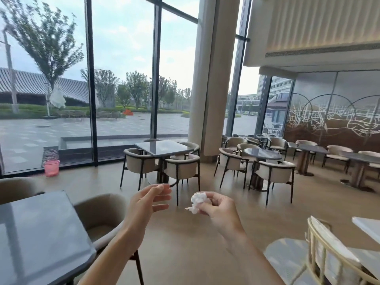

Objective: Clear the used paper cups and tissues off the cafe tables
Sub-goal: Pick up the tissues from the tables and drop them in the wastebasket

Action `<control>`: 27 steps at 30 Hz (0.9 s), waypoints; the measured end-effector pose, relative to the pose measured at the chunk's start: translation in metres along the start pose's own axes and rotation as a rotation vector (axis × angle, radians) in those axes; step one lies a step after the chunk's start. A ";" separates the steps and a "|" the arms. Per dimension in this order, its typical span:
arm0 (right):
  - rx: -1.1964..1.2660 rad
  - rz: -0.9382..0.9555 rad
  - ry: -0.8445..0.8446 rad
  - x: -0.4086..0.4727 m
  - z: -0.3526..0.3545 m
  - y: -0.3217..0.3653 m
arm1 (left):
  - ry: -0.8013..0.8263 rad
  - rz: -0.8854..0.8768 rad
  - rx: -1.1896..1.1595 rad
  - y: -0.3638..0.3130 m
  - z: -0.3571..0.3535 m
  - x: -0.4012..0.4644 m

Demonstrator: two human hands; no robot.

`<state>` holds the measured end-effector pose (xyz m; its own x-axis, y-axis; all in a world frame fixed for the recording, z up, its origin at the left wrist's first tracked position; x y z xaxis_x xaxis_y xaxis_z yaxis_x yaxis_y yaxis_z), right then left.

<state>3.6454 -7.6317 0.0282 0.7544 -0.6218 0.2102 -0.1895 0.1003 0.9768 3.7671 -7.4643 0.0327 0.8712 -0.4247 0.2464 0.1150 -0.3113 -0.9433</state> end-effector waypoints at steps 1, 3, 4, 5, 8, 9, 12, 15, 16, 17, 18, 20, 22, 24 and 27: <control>0.006 -0.002 -0.005 0.027 -0.001 -0.002 | 0.002 0.002 -0.003 0.004 -0.004 0.028; 0.024 0.001 -0.003 0.080 -0.003 -0.005 | -0.004 0.006 -0.001 0.013 -0.011 0.078; 0.034 0.001 -0.003 0.104 -0.004 -0.008 | -0.004 0.005 0.004 0.018 -0.014 0.100; 0.042 -0.002 -0.005 0.129 -0.005 -0.013 | -0.003 0.001 0.009 0.024 -0.017 0.121; 0.059 -0.005 0.001 0.202 -0.014 -0.038 | -0.035 0.001 0.033 0.049 -0.016 0.186; 0.063 -0.007 0.011 0.227 -0.020 -0.049 | -0.054 0.002 0.044 0.059 -0.014 0.208; 0.083 -0.033 0.079 0.303 -0.050 -0.085 | -0.129 0.006 0.080 0.091 0.001 0.270; 0.092 -0.059 0.201 0.387 -0.098 -0.123 | -0.239 -0.012 0.121 0.115 0.028 0.336; 0.088 -0.071 0.257 0.413 -0.118 -0.135 | -0.301 -0.010 0.130 0.122 0.041 0.357; 0.084 -0.091 0.326 0.436 -0.142 -0.146 | -0.366 -0.007 0.138 0.128 0.057 0.374; 0.098 -0.117 0.396 0.457 -0.168 -0.156 | -0.426 -0.009 0.152 0.133 0.073 0.389; 0.154 -0.184 0.517 0.488 -0.219 -0.170 | -0.530 0.000 0.180 0.142 0.103 0.410; 0.193 -0.236 0.648 0.510 -0.272 -0.176 | -0.639 0.000 0.180 0.146 0.134 0.424; 0.231 -0.288 0.762 0.521 -0.322 -0.185 | -0.765 0.012 0.178 0.147 0.165 0.427; 0.246 -0.315 0.915 0.522 -0.396 -0.202 | -0.944 0.005 0.179 0.146 0.209 0.421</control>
<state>4.3262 -7.6685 -0.0423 0.9668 0.2554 -0.0044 0.0559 -0.1947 0.9793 4.2507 -7.5114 -0.0479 0.8879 0.4587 0.0350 0.1132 -0.1441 -0.9831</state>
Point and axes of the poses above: each hand's wrist, its own x-axis towards the middle knuckle, its own z-axis out of the back of the hand, y = z × x, the point moved 8 cm from there along x, towards the middle knuckle
